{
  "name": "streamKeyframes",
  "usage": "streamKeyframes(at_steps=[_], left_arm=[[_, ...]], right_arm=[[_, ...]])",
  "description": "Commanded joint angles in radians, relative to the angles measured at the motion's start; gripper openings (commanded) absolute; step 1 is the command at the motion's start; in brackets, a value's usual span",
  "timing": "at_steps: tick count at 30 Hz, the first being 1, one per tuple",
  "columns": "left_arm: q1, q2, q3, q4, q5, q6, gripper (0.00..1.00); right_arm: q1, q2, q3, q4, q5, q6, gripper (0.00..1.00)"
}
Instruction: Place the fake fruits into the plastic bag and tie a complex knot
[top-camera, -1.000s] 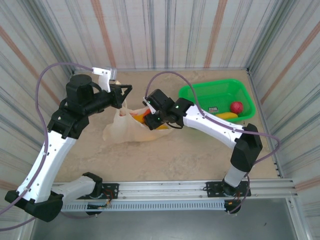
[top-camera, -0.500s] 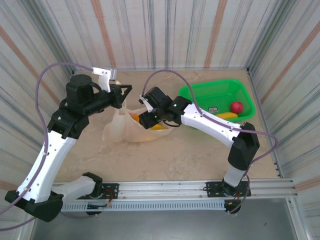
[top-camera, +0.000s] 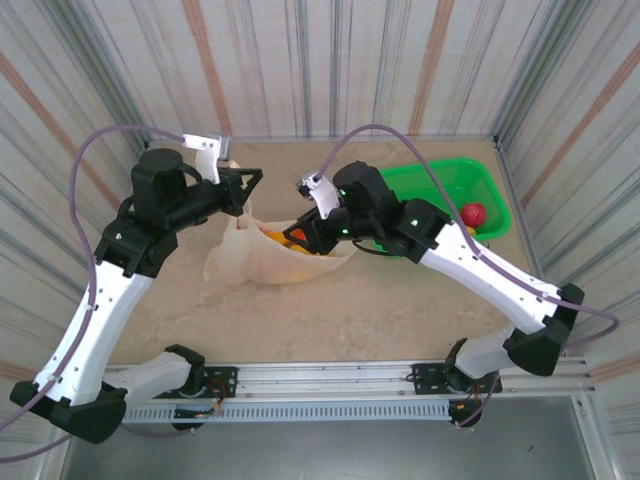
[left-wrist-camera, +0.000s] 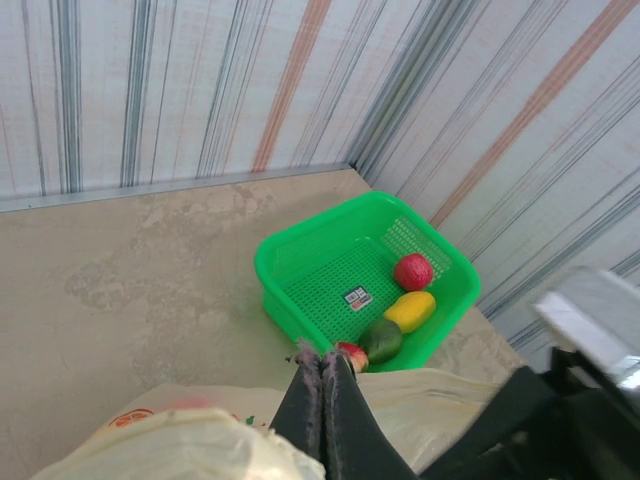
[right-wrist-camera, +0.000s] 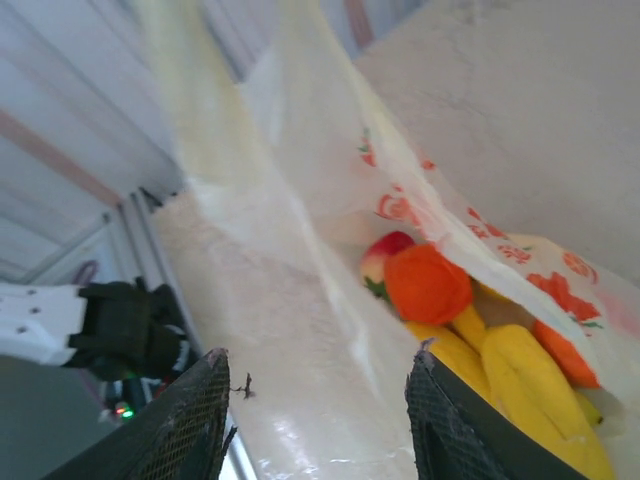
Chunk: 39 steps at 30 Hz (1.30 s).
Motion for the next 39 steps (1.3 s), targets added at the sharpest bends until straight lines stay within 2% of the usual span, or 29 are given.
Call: streamKeyframes(at_steps=[1, 7, 14, 19, 22, 25, 29, 34, 39], left_arm=[[0.006, 0.003, -0.011, 0.014, -0.009, 0.012, 0.00], [0.006, 0.006, -0.013, 0.009, -0.013, 0.015, 0.00], [0.007, 0.006, -0.015, 0.009, -0.018, 0.019, 0.00], [0.009, 0.005, -0.015, 0.008, -0.015, 0.019, 0.00], [0.009, 0.003, -0.013, 0.007, -0.015, 0.018, 0.00], [0.009, 0.003, -0.013, 0.009, -0.013, 0.019, 0.00], [0.009, 0.000, -0.015, 0.009, -0.012, 0.019, 0.00], [0.005, -0.007, -0.018, 0.005, -0.013, 0.021, 0.00], [-0.001, -0.001, -0.011, 0.003, -0.021, 0.031, 0.00]], right_arm=[[-0.001, -0.069, -0.040, 0.033, -0.101, -0.034, 0.50], [-0.090, -0.244, -0.124, 0.115, -0.166, -0.021, 0.52], [-0.318, -0.387, -0.199, 0.204, -0.357, 0.087, 0.56], [-0.446, -0.387, -0.224, 0.166, -0.295, 0.144, 0.56], [-0.537, -0.387, -0.237, 0.126, -0.181, 0.198, 0.57], [-0.632, -0.330, -0.216, 0.015, -0.084, 0.245, 0.60], [-0.711, -0.168, -0.133, -0.206, 0.012, 0.269, 0.63], [-0.720, 0.044, -0.051, -0.407, 0.140, 0.262, 0.66], [-0.718, 0.174, -0.032, -0.442, 0.187, 0.297, 0.67]])
